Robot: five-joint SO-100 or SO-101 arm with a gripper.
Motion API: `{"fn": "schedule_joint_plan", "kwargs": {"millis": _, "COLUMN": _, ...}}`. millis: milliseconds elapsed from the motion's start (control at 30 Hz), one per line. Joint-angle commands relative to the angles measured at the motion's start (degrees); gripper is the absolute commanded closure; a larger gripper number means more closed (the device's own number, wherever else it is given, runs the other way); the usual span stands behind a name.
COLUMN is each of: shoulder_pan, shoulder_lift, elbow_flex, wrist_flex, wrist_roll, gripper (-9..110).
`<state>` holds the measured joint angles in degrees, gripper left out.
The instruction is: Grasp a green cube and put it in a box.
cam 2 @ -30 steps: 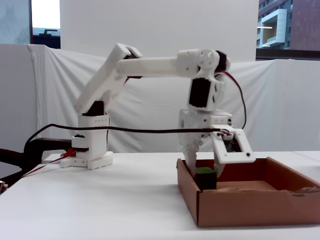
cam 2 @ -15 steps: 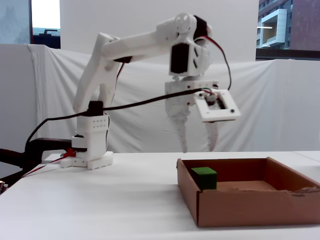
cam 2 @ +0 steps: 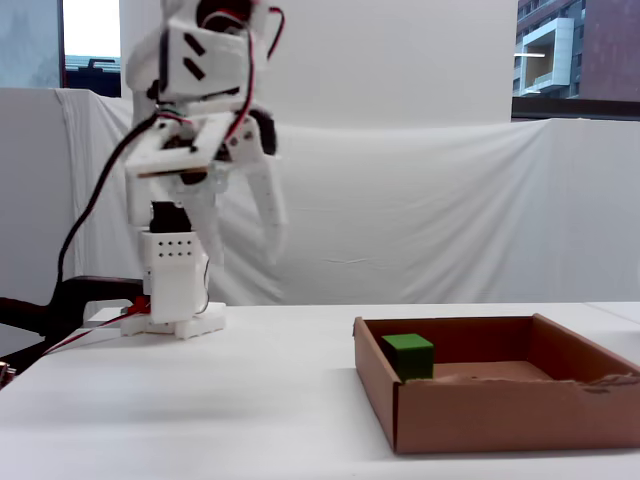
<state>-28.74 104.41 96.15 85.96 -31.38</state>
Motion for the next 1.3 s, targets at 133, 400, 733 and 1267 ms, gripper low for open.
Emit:
{"fn": "schedule_joint_plan", "kwargs": {"millis": 133, "shoulder_pan": 14.41, "shoulder_lift": 23.55, "elbow_flex": 21.09, "wrist_flex": -8.79, "wrist_roll": -2.11, "gripper": 80}}
{"fn": "schedule_joint_plan", "kwargs": {"millis": 400, "shoulder_pan": 27.25, "shoulder_lift": 49.83, "elbow_flex": 48.08, "wrist_flex": -18.11, "wrist_roll": -4.66, "gripper": 80}}
{"fn": "schedule_joint_plan", "kwargs": {"millis": 733, "shoulder_pan": 35.16, "shoulder_lift": 72.86, "elbow_flex": 66.62, "wrist_flex": -17.31, "wrist_roll": -7.38, "gripper": 80}}
{"fn": "schedule_joint_plan", "kwargs": {"millis": 1267, "shoulder_pan": 42.71, "shoulder_lift": 77.96, "elbow_flex": 74.00, "wrist_flex": -16.96, "wrist_roll": -8.35, "gripper": 80}}
